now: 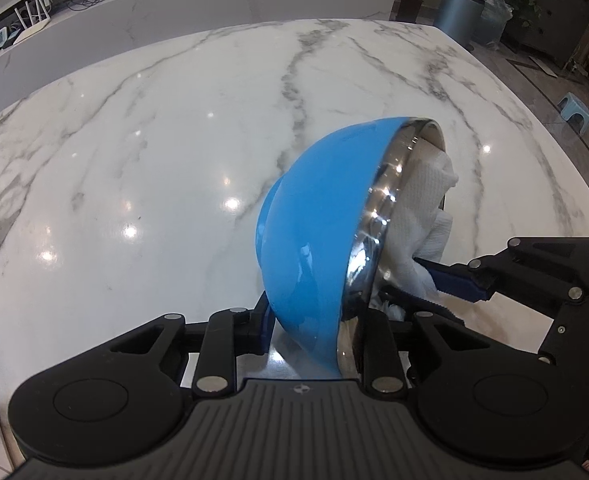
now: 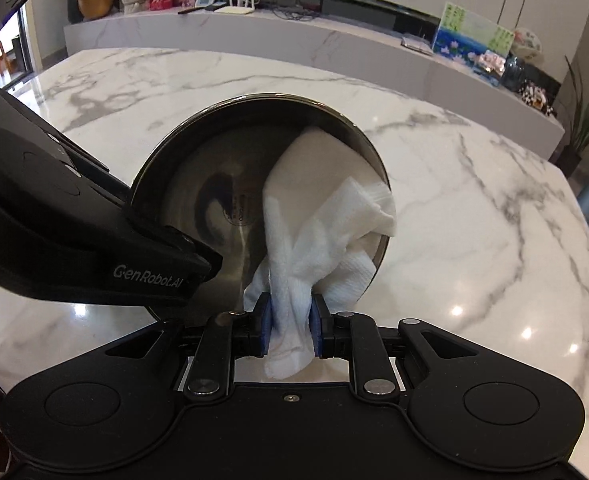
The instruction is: Clean bowl
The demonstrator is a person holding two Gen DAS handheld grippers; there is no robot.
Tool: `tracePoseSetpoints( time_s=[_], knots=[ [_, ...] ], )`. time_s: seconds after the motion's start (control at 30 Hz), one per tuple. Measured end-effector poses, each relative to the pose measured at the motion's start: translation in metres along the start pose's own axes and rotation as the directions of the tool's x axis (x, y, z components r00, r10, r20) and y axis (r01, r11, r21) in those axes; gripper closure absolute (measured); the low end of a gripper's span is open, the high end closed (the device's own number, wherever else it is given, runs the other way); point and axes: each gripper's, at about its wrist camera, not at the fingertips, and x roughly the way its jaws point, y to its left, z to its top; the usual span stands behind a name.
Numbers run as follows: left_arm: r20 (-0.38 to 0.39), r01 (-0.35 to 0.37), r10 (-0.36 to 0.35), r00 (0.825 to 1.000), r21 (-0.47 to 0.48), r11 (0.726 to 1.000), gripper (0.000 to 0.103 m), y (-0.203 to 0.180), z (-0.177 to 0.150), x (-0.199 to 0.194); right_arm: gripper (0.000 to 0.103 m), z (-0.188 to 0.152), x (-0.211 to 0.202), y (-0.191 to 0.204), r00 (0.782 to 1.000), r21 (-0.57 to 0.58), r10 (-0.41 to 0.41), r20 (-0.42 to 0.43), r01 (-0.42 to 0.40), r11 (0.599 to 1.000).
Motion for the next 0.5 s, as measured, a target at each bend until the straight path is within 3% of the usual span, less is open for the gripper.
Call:
tracePoseSetpoints(
  time_s=[0.33, 0.5],
  knots=[
    [-0.004, 0.007, -0.007, 1.0, -0.017, 1.0, 0.081, -0.002, -0.001, 0.003, 0.085, -0.003, 0.004, -0.019, 0.986, 0.199, 0.163, -0.026, -0.155, 0.968],
    [-0.004, 0.003, -0.003, 1.0, -0.027, 1.0, 0.08, 0.0, -0.001, 0.003, 0.085, -0.004, 0.003, -0.023, 0.979, 0.238, 0.202, -0.024, -0.191, 0.952]
  ],
)
